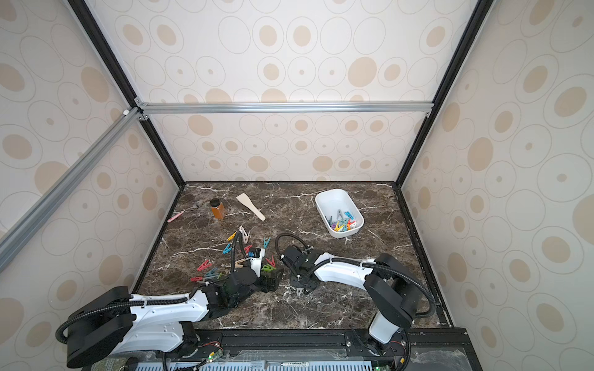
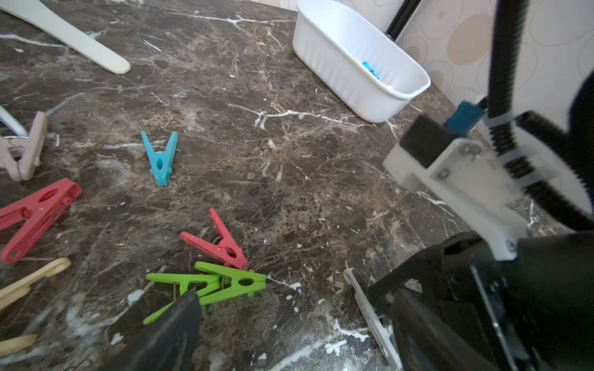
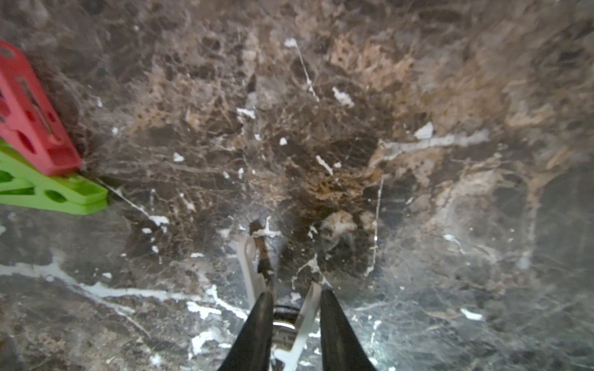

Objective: Put the clothespins into the storage box
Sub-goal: Pick up the clothespin from the center of the board.

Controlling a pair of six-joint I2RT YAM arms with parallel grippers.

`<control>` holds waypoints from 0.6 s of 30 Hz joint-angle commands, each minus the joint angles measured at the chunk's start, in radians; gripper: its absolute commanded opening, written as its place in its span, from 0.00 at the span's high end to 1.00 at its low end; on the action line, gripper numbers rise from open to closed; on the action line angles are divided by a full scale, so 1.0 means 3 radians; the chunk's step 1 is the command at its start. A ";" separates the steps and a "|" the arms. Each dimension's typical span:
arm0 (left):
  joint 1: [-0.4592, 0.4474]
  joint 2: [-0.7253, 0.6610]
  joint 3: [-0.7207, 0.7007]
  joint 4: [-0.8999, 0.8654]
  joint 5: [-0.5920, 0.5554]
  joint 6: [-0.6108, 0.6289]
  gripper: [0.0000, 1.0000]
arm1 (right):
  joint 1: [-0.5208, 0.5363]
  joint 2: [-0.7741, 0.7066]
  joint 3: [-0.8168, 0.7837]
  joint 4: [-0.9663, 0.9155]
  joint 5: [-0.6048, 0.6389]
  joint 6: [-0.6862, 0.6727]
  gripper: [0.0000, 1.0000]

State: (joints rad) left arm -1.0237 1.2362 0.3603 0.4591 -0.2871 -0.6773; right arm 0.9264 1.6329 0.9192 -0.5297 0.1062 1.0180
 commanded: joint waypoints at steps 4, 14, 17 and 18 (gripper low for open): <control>-0.0016 0.0026 0.0051 0.0118 0.0001 -0.0028 0.08 | 0.0000 0.0109 -0.0049 0.0057 -0.0043 0.0125 0.80; -0.0012 -0.0052 0.0094 0.0055 -0.0058 0.0011 0.08 | -0.0047 -0.0169 0.0353 -0.0408 0.0383 -0.0276 0.93; -0.0018 -0.0101 0.0152 0.0092 -0.0111 0.0141 0.08 | -0.0273 -0.0346 0.0529 -0.0526 0.0504 -0.0553 0.93; -0.0021 -0.0103 0.0167 0.0157 -0.0108 0.0210 0.08 | -0.0390 -0.0403 0.0579 -0.0544 0.0569 -0.0668 0.93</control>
State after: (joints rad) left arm -1.0241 1.2259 0.3653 0.4774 -0.2924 -0.6609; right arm 0.8795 1.5814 1.0363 -0.6228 0.1852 0.9134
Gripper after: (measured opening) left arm 0.924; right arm 0.078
